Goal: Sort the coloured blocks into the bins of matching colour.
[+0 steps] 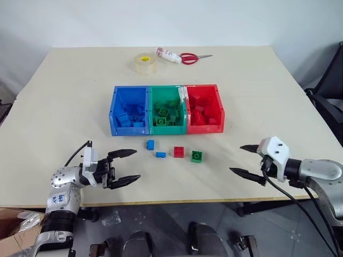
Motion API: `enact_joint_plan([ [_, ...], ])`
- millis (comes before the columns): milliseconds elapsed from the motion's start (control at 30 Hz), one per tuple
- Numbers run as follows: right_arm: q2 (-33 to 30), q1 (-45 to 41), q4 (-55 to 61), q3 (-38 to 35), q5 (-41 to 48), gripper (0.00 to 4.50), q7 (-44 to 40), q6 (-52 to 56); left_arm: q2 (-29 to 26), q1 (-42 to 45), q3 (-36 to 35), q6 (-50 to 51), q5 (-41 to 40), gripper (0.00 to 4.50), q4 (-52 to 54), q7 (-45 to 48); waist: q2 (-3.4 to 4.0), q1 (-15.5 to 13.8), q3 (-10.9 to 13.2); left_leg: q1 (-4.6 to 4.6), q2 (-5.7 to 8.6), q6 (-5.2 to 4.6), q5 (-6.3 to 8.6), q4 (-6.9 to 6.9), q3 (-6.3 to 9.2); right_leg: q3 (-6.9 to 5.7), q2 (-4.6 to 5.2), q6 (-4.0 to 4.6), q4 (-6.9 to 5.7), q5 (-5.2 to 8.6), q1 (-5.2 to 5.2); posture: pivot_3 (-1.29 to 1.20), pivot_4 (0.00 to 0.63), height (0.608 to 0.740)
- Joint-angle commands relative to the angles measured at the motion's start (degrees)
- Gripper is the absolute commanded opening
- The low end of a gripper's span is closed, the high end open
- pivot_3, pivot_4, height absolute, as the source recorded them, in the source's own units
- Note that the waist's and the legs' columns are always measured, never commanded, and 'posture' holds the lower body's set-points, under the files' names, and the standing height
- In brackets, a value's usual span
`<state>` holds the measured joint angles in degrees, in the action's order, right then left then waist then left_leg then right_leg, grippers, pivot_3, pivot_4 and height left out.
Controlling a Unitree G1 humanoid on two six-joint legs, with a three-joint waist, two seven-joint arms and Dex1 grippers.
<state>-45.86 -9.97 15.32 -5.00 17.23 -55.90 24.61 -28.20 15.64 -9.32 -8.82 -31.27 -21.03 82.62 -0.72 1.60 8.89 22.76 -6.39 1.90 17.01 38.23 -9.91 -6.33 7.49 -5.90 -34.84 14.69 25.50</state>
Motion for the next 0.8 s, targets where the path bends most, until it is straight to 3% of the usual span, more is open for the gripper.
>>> enact_joint_plan([
  [33,1.8,-3.1,-0.1,3.8,-0.2,4.45,0.4,0.5,-0.1,0.3,-0.2,-0.4,-0.1,4.50,1.4,-0.1,0.00,-0.1,0.0,0.00,0.00,0.00,0.00,-0.01,0.00,0.00,0.00,0.01,-0.03,0.01,0.00,0.00,0.150,0.740],
  [167,5.8,-9.3,-5.7,11.2,-3.2,4.45,-0.1,-1.2,0.2,-0.7,0.0,-0.5,-0.2,4.50,2.8,-0.4,-0.02,-0.1,0.0,0.07,0.00,-0.02,0.01,0.05,0.00,-0.01,0.00,-0.01,-0.17,-0.01,0.00,0.00,0.150,0.740],
  [467,11.2,-17.2,-18.5,18.4,-9.1,4.45,-0.2,-6.0,0.4,-2.9,-0.2,-0.4,-0.4,4.50,5.5,-1.3,-0.01,0.0,0.0,0.09,0.00,-0.01,0.00,0.05,0.01,-0.03,0.00,-0.02,-0.22,-0.01,0.01,0.00,0.150,0.740],
  [600,12.4,-17.4,-18.4,17.7,-7.9,3.55,-0.8,-6.3,0.5,-3.9,-0.2,-0.3,-0.6,4.50,6.6,-2.0,-0.01,0.0,0.0,0.08,-0.01,0.00,0.00,0.05,0.01,-0.05,-0.01,-0.02,-0.23,-0.01,0.01,0.00,0.150,0.740],
  [800,11.8,-17.1,-14.2,15.6,-6.1,1.46,-0.9,-4.4,0.5,-4.8,-0.3,-0.2,-0.7,4.50,7.2,-2.4,-0.01,0.0,0.0,0.09,-0.01,0.00,0.00,0.05,0.01,-0.05,0.00,-0.01,-0.23,-0.01,0.01,0.00,0.150,0.740],
])
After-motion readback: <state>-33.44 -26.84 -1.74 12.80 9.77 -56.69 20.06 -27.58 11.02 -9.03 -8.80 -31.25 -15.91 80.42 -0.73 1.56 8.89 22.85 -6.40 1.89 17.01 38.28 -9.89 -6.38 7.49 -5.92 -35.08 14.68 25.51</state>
